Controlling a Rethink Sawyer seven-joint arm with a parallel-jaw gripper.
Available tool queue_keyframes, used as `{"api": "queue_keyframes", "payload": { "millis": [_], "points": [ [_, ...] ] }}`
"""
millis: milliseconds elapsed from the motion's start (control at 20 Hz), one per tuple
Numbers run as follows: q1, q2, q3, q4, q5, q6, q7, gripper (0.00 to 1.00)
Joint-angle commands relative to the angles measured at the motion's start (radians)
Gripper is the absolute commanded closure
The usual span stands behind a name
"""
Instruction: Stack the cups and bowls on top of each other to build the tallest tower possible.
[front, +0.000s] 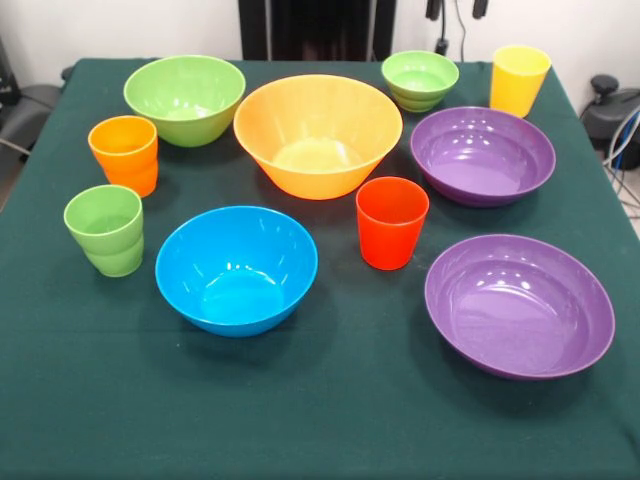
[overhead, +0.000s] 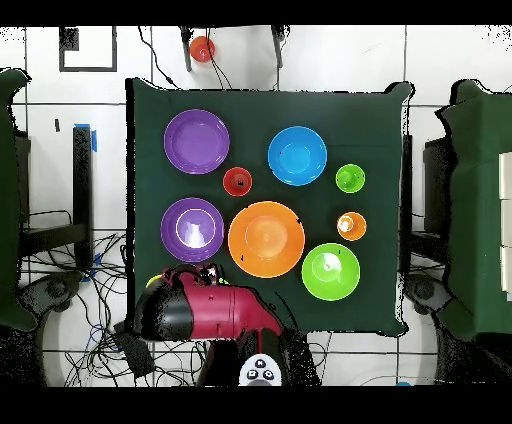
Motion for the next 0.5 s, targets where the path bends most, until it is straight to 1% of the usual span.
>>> {"api": "queue_keyframes", "payload": {
  "millis": [50, 350, 500],
  "points": [
    [-0.002, 0.084, 0.021, -0.024, -0.012, -0.062, 0.166, 0.00],
    [0.006, 0.105, 0.011, -0.024, -0.018, -0.098, 0.172, 0.00],
    [0.007, 0.116, 0.006, -0.035, -0.017, -0.101, 0.169, 0.00]
  ]
}}
